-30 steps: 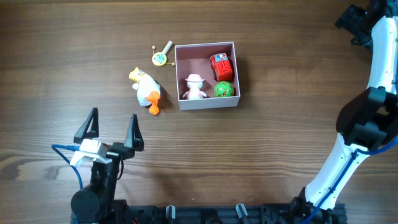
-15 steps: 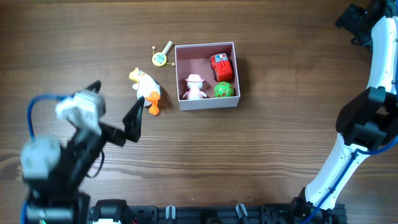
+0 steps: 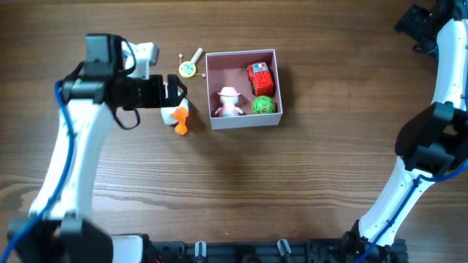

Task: Pack container
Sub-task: 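Reach the left gripper down onto the white duck plush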

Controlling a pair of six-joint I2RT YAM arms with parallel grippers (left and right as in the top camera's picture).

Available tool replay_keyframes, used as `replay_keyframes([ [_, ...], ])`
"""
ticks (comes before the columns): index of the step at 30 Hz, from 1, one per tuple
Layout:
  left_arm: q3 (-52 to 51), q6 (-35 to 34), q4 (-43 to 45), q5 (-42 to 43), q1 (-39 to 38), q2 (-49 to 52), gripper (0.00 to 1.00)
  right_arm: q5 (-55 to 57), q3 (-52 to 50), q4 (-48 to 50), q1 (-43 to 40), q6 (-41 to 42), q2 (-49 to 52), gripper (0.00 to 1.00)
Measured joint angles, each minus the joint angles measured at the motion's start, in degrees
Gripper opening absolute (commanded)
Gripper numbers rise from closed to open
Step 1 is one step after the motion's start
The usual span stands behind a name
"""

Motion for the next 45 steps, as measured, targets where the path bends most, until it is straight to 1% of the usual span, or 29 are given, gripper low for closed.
replay_keyframes([
  [5,0.0,-5.9,0.4,-1.6,0.0,7.2,1.0,0.0,0.0,0.0,0.0,0.0,0.0,1.0],
  [9,0.0,-8.7,0.3,-3.5,0.0,10.8,1.0,0.0,0.0,0.0,0.0,0.0,0.0,1.0],
  [12,0.0,-10.4,-0.9,-6.0,0.0,11.3,1.0,0.0,0.0,0.0,0.0,0.0,0.0,1.0],
  [15,0.0,-14.1,-2.2,-10.5,0.0,11.3,1.0,0.0,0.0,0.0,0.0,0.0,0.0,1.0],
  [19,0.0,-17.4,-0.6,-14.3,0.0,11.3,1.0,0.0,0.0,0.0,0.0,0.0,0.0,1.0],
  [30,0.0,-19.3,3.0,-12.4,0.0,11.3,1.0,0.0,0.0,0.0,0.0,0.0,0.0,1.0],
  [36,0.1,-21.2,2.2,-14.1,0.0,11.9,1.0,0.0,0.0,0.0,0.0,0.0,0.0,1.0],
  [41,0.1,-23.1,1.9,-15.4,-0.3,14.5,1.0,0.0,0.0,0.0,0.0,0.0,0.0,1.0],
  [45,0.1,-23.4,2.4,-15.8,-2.1,15.5,1.0,0.0,0.0,0.0,0.0,0.0,0.0,1.0],
])
